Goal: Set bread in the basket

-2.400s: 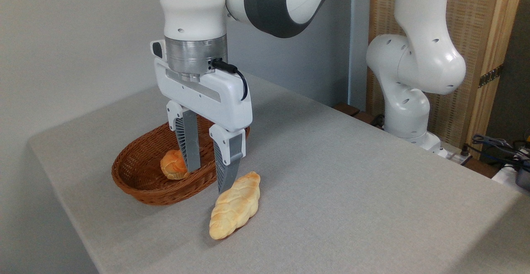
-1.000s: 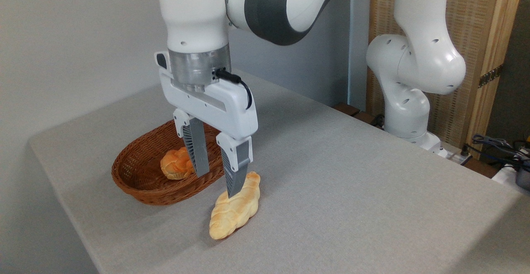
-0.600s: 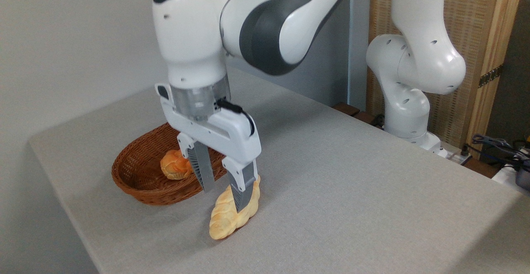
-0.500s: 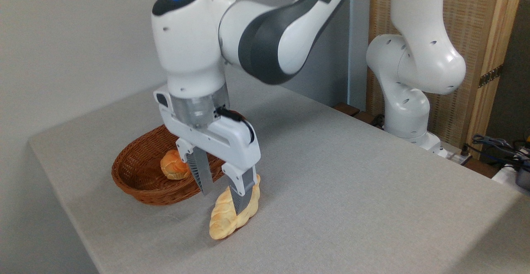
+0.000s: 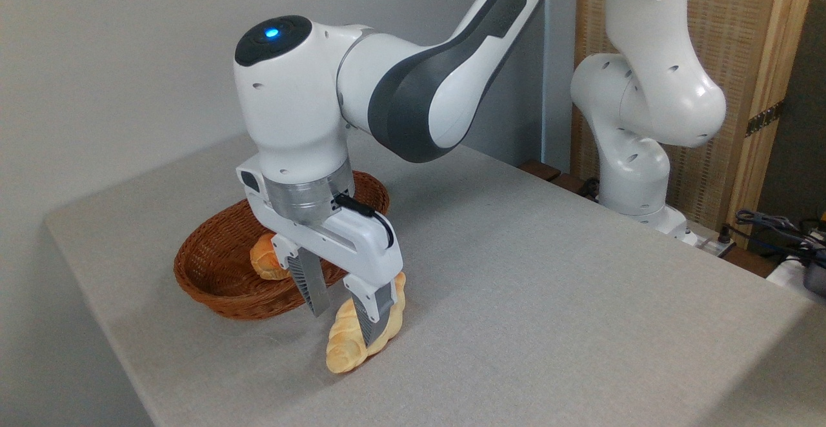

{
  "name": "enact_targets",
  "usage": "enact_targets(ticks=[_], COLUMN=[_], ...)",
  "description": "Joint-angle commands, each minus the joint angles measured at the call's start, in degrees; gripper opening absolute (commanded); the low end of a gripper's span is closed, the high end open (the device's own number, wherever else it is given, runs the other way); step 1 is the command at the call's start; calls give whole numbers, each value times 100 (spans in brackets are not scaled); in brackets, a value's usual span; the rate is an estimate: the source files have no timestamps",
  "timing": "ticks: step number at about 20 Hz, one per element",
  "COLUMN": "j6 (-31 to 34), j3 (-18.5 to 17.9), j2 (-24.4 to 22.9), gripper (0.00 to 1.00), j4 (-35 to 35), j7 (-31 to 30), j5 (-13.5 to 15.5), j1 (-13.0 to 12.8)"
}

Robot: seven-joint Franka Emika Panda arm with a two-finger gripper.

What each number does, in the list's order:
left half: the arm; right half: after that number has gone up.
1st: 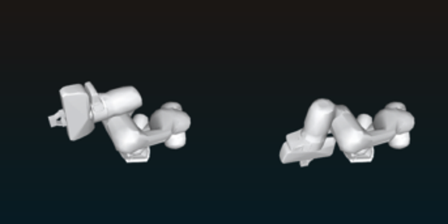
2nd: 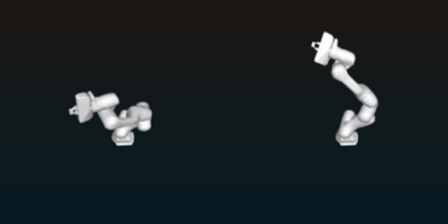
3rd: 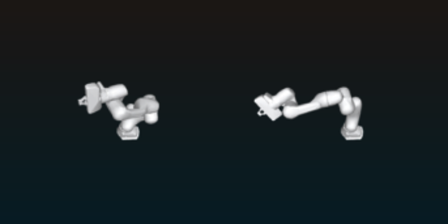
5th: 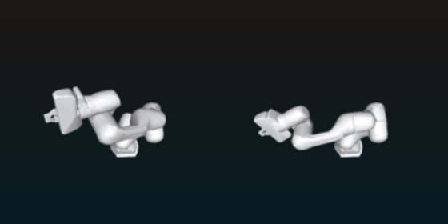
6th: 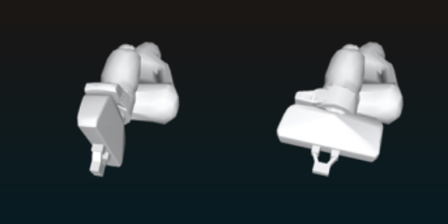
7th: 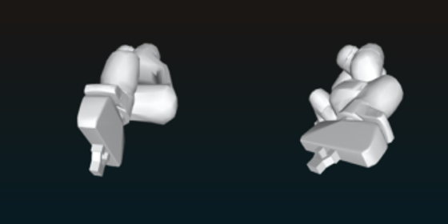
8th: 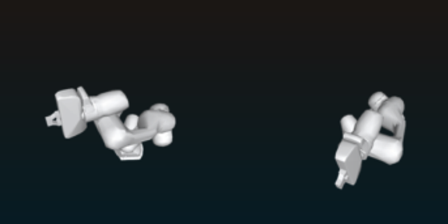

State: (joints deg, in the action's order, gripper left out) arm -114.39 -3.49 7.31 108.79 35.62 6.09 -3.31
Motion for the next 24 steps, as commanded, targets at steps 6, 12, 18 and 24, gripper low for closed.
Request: enact_targets(ticks=[6, 12, 18, 24], j6=[-39, 5, 5, 14], j3=[-73, -73, -64, -64], j2=[165, 192, 192, 183], gripper=[100, 100, 53, 43], j4=[-24, -16, -15, -24], j7=[-11, 24, 50, 173], j5=[15, -37, -134, -134], j1=[-64, -73, -73, -73])
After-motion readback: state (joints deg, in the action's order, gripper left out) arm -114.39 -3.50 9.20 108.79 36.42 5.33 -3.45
